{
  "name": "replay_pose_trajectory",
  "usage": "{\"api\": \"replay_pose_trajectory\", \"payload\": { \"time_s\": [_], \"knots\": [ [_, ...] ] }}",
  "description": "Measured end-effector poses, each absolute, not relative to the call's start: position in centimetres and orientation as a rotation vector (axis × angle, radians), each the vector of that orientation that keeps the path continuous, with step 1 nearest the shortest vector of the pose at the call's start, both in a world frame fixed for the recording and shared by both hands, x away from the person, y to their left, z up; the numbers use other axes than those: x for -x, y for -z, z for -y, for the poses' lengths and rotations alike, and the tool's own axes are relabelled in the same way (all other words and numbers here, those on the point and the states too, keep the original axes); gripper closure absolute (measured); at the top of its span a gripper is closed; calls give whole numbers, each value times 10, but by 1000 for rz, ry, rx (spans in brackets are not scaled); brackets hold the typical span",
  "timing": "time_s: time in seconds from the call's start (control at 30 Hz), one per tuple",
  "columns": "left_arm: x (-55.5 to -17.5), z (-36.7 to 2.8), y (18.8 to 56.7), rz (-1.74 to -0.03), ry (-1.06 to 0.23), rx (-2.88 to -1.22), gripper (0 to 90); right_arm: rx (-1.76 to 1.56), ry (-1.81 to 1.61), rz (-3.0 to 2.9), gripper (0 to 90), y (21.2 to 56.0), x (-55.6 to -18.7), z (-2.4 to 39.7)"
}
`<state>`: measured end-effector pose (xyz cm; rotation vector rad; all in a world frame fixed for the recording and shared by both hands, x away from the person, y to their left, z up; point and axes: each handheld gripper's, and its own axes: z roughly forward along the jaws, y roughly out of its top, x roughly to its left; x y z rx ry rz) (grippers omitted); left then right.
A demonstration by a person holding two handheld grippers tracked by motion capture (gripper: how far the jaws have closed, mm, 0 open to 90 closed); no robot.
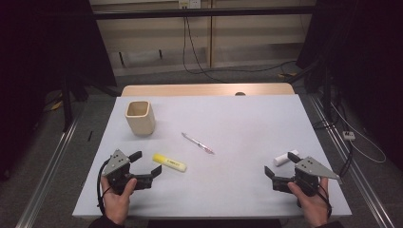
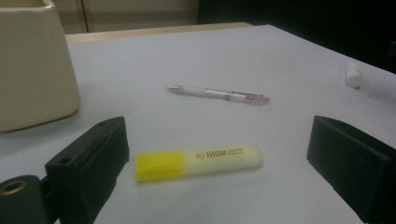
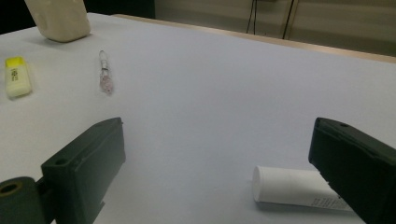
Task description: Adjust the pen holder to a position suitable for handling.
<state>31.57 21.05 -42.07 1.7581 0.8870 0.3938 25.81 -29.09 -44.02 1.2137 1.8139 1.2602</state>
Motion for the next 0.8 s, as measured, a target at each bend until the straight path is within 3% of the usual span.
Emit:
{"api": "replay_pose_trajectory", "payload": {
  "time_s": [0.3,0.8],
  "knots": [
    [-319,-213,416,-898,-412,-1768,33,-1217,-1269,-1819,37,440,-258,291],
    [-338,-221,395,-871,-407,-1817,82,-1219,-1267,-1833,38,441,-259,291]
  ]
}}
